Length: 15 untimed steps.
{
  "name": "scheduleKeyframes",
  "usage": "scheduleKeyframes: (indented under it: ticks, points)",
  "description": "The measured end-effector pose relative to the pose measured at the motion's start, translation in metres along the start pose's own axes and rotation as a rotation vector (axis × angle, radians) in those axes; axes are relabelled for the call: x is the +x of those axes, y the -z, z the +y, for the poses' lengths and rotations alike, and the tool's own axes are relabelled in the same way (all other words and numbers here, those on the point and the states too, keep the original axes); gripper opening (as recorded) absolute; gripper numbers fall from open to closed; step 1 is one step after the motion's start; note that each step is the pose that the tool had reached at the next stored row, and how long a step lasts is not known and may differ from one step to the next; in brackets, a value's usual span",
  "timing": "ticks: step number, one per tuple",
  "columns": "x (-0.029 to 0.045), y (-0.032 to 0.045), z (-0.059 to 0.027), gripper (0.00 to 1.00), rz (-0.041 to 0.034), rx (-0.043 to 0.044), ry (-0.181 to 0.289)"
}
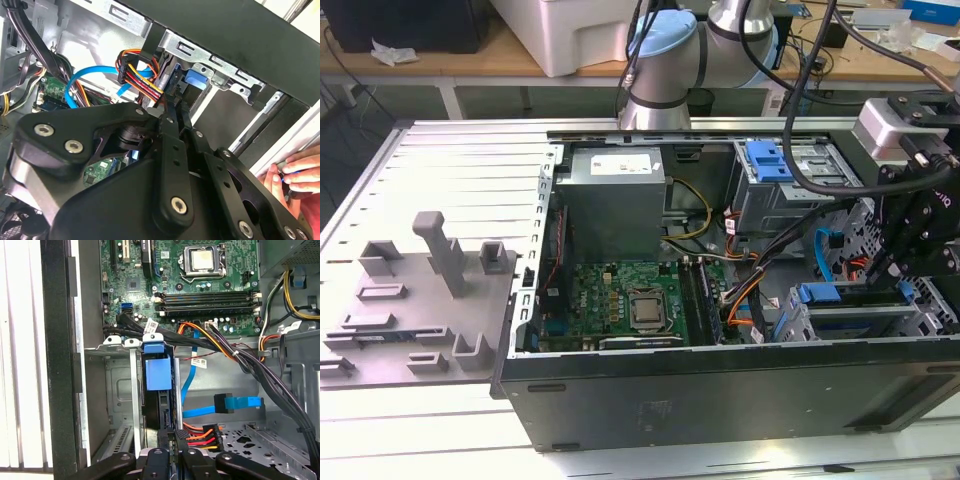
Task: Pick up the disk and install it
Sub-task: 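Insert the first disk wire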
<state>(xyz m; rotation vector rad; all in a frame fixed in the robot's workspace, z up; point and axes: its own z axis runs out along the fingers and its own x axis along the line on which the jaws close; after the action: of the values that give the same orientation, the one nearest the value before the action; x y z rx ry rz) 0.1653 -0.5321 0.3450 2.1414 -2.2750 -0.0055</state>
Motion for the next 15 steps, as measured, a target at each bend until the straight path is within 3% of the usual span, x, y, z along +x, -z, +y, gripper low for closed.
scheduleKeyframes:
  ticks: [15]
  points:
    - [0.0005, -0.0019, 0.0, 0.16, 0.0001, 0.0001, 0.0]
